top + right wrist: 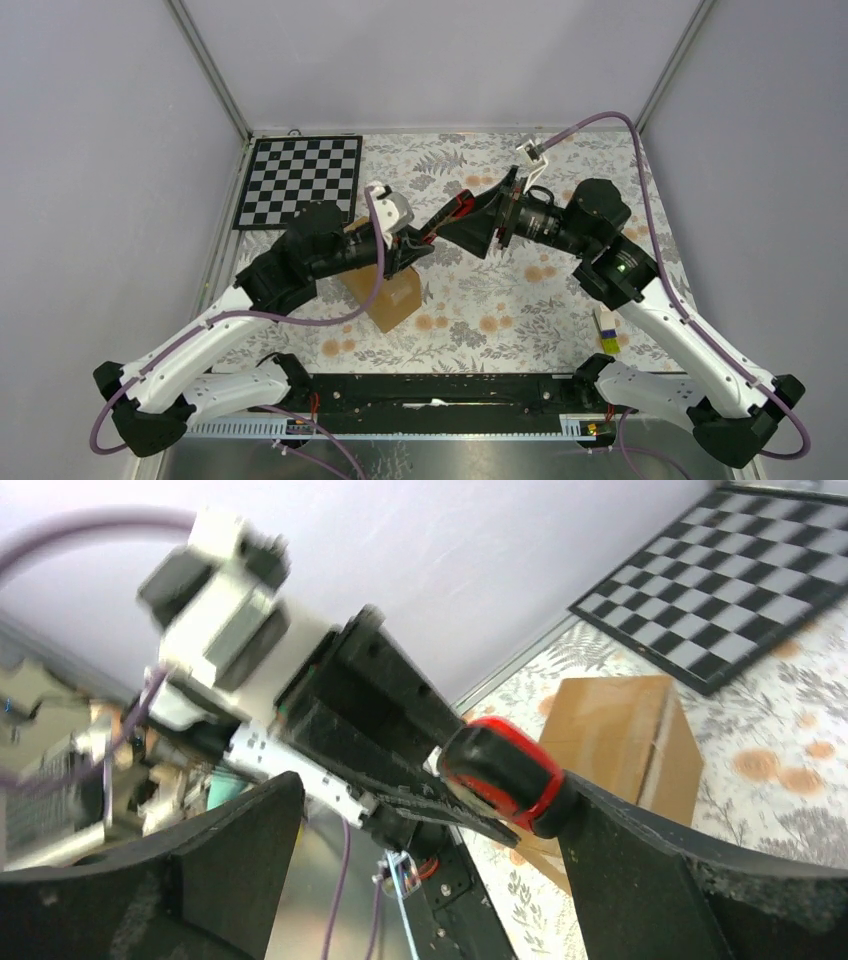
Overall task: Unpack the express box
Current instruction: Adjust the knife.
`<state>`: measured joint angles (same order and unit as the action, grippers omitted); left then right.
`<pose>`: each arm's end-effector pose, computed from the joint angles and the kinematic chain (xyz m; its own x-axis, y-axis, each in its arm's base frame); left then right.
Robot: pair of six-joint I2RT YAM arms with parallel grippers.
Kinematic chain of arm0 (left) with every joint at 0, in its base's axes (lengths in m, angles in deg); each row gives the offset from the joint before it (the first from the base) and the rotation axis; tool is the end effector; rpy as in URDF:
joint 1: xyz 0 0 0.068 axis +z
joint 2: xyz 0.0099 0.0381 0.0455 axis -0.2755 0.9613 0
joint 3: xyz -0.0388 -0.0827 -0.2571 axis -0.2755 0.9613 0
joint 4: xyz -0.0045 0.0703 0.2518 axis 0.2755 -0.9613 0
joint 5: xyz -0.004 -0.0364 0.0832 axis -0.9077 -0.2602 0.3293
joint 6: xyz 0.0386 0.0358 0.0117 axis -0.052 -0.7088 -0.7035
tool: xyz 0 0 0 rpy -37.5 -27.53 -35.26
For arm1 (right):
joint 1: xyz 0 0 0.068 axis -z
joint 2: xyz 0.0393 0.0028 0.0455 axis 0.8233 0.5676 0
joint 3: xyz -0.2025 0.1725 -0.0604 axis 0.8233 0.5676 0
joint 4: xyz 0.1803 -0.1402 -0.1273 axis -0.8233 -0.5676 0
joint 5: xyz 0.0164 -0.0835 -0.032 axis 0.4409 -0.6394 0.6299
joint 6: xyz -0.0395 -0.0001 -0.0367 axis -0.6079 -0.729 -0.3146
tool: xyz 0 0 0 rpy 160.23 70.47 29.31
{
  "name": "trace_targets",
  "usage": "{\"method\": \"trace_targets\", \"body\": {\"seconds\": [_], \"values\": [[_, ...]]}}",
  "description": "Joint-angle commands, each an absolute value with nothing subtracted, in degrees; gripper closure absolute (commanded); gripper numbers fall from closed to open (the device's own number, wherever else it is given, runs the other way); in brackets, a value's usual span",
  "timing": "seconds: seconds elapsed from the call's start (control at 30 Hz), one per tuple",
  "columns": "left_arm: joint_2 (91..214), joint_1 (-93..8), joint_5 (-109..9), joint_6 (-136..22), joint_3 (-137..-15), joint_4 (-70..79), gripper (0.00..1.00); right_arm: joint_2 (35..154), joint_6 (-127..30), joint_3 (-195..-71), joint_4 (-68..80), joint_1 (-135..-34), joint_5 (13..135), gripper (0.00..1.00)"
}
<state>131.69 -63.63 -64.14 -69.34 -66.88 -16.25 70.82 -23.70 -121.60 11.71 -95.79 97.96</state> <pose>0.1298 -0.1624 0.4038 -0.1012 0.1390 -0.9851 0.9375 0.3447 -0.0476 0.1531 0.1550 0.4454 -0.3644 0.2736 -0.8901 -0.8843 0.1981 0.4229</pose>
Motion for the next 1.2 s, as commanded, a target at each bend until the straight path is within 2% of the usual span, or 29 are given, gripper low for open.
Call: {"method": "trace_targets", "body": {"seconds": [0.0,0.17,0.27,0.4,0.67,0.93,1.0,1.17], "values": [[129.63,-70.66,-37.13,-86.22,-62.38,-7.74,1.00,68.36,-14.60,-127.07,-2.16,-95.92,81.44,0.00],[127.83,-84.50,-10.43,-115.11,-50.72,15.20,1.00,69.85,-9.40,-131.20,-13.54,-95.85,78.25,0.00],[128.96,-90.55,-4.80,-133.69,-43.86,32.06,1.00,70.92,-10.86,-134.20,-20.30,-95.91,75.81,0.00],[132.26,-94.67,-3.13,-152.77,-36.53,49.36,1.00,71.78,-13.04,-135.18,-22.79,-95.84,79.81,0.01],[131.15,-98.42,-2.55,-159.21,-35.50,49.42,1.00,73.90,-20.17,-134.28,-26.03,-95.87,96.36,0.04],[130.06,-100.90,-2.65,-160.66,-34.09,46.81,1.00,75.63,-12.91,-131.16,-19.37,-95.80,105.66,0.11],[129.77,-101.14,-2.64,-161.01,-33.69,46.51,1.00,76.21,-10.21,-129.44,-17.16,-95.83,108.20,0.15],[128.89,-101.16,-2.71,-161.36,-32.43,46.23,1.00,76.57,-3.55,-124.99,-10.70,-95.76,114.07,0.35]]}}
